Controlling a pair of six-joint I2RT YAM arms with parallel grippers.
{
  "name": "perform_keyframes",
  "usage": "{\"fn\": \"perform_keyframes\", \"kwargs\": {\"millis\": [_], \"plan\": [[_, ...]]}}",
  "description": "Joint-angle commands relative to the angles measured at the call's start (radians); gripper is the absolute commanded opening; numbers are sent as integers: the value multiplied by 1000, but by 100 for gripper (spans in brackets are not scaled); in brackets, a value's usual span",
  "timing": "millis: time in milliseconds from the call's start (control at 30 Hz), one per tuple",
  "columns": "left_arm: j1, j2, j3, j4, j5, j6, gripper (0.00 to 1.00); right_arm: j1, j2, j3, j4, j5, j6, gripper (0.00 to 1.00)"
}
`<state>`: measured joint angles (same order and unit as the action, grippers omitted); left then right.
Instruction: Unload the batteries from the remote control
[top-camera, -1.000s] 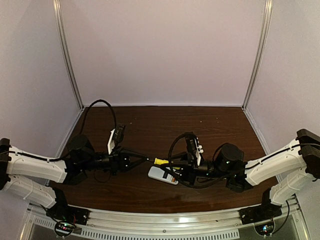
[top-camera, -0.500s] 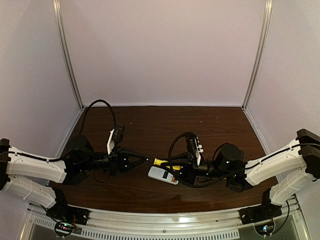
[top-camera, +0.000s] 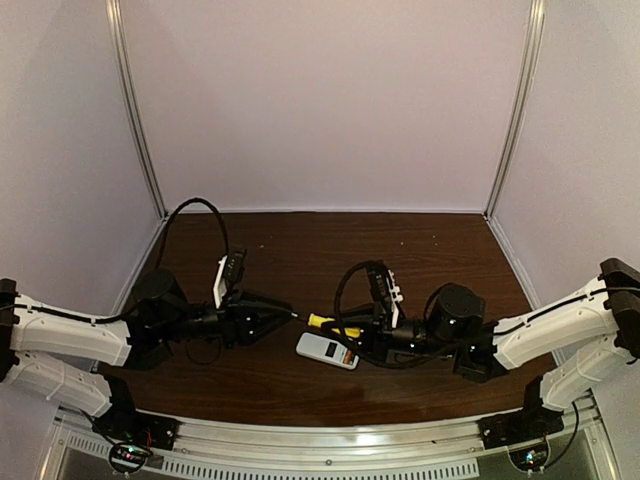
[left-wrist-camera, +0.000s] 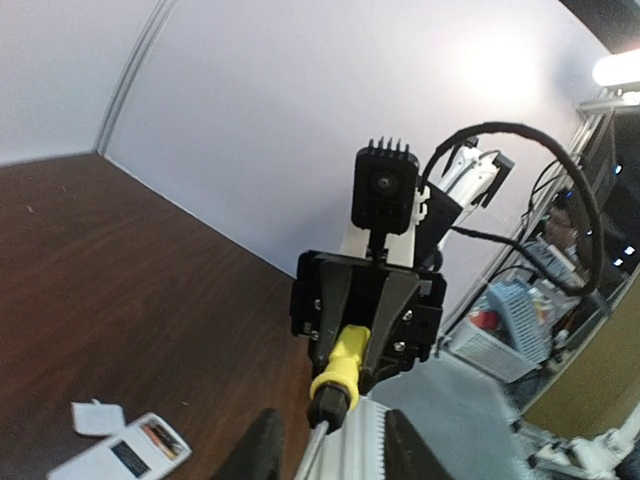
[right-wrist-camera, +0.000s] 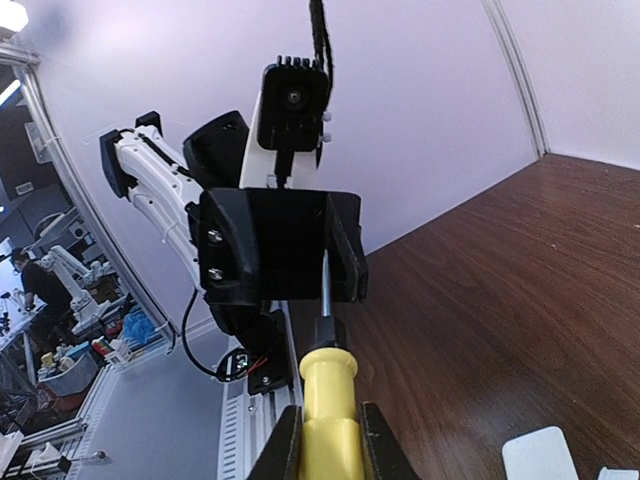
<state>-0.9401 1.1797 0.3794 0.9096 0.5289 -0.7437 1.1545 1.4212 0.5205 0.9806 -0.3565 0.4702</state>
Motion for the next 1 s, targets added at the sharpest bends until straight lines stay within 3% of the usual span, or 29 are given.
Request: {"fn": "perform_keyframes", "kwargs": {"millis": [0,100,200,367,667,967], "plan": [[9,-44,-4,-63,-84,79,62,6,-69,46,-238,155,7,0],[9,-69,6,-162,-171,142,81,7,-118,65,-408,258,30,0],[10,-76,23,-262,-283,188,89,6,-170,77,-583,361,61,0],[10,-29,78,-404,-409,210,89,6,-240,106,-823,507,98,0],[10,121,155,-498,-477,187,89,5,-318,142,-1166,615,181,0],[10,318,235,-520,-444,142,88,4,-375,124,-1241,647,188,0]]}}
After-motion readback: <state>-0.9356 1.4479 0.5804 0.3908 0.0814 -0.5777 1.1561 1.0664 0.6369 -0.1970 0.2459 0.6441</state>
